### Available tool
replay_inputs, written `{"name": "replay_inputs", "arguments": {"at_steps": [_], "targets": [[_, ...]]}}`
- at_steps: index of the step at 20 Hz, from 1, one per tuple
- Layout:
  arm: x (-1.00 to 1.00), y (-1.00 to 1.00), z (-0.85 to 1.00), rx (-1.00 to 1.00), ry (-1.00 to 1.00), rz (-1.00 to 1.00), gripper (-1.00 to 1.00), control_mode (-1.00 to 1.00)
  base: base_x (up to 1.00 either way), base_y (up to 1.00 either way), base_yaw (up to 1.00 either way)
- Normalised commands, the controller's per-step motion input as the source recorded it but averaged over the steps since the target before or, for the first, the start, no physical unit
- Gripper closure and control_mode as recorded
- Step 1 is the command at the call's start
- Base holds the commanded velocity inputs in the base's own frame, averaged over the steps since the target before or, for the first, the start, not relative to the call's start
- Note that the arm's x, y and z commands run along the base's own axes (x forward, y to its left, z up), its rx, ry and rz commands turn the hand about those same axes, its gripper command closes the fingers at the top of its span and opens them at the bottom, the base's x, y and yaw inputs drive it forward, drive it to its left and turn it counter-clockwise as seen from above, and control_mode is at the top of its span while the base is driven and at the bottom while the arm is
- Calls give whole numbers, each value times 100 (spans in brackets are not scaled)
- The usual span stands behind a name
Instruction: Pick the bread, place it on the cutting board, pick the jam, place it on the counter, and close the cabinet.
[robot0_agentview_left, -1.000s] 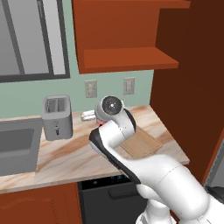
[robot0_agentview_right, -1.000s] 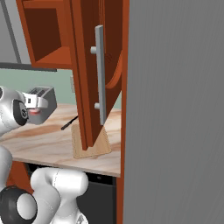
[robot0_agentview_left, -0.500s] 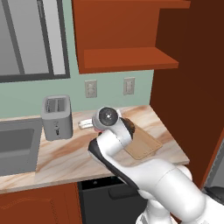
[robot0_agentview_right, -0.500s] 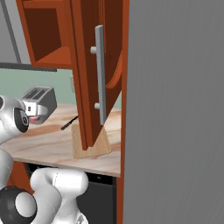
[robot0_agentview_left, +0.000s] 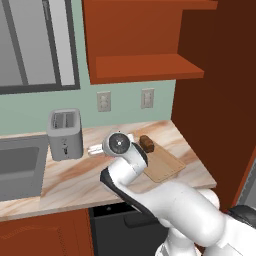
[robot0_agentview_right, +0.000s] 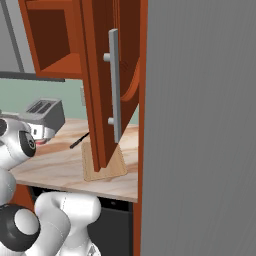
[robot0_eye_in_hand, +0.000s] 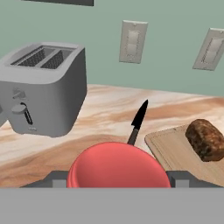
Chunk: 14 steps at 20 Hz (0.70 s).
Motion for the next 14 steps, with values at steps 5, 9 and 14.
{"name": "replay_inputs", "arguments": {"at_steps": [5, 9, 14], "targets": [[10, 14, -25, 0, 1, 0, 100, -100, 0, 0, 0], [14, 19, -24, 0, 3, 0, 100, -100, 0, 0, 0], [18, 18, -22, 0, 4, 0, 100, -100, 0, 0, 0]]}}
